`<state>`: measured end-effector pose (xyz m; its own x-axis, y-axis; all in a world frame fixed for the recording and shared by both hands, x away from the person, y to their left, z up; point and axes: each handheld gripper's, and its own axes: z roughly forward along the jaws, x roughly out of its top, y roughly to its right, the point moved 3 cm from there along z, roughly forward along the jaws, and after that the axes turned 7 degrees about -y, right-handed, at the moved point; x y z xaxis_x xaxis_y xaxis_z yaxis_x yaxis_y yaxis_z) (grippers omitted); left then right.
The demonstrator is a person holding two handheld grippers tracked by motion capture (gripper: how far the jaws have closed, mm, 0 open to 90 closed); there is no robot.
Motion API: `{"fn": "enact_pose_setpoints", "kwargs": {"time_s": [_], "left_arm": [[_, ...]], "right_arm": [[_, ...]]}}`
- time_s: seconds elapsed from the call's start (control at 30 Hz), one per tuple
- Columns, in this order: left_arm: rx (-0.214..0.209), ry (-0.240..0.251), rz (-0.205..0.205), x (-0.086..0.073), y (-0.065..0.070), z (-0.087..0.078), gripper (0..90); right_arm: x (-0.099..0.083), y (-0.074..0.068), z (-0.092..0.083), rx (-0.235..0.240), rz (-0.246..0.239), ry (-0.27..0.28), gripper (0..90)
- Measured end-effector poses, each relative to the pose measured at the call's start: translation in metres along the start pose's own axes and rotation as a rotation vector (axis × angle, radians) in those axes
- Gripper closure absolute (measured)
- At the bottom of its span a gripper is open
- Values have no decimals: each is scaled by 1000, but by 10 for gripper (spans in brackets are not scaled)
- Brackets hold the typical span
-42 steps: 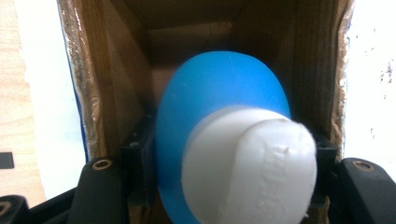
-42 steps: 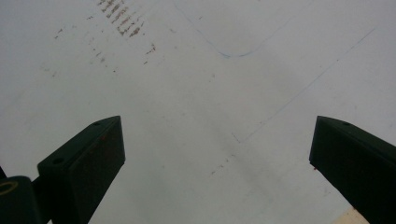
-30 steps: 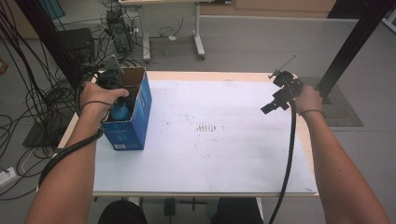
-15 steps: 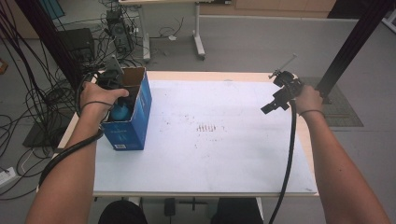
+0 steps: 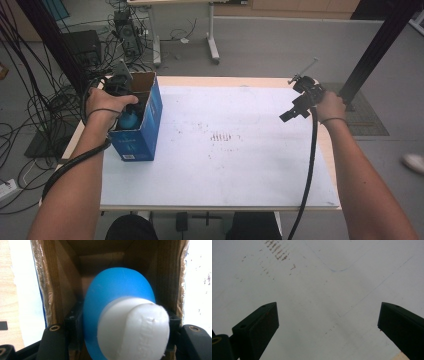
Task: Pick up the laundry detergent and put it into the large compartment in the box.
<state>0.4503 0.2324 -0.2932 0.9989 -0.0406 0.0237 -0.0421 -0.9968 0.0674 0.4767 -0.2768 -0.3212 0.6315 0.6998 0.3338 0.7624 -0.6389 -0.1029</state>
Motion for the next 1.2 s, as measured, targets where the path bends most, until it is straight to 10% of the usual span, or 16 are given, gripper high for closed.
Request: {"fn": "enact_pose_setpoints", "kwargs": {"time_s": [1.2], "left_arm": [[-2,8,-6,-1,-1,0,378]], "right_arm": [[1,-1,1,2,-3,-2,32]]}}
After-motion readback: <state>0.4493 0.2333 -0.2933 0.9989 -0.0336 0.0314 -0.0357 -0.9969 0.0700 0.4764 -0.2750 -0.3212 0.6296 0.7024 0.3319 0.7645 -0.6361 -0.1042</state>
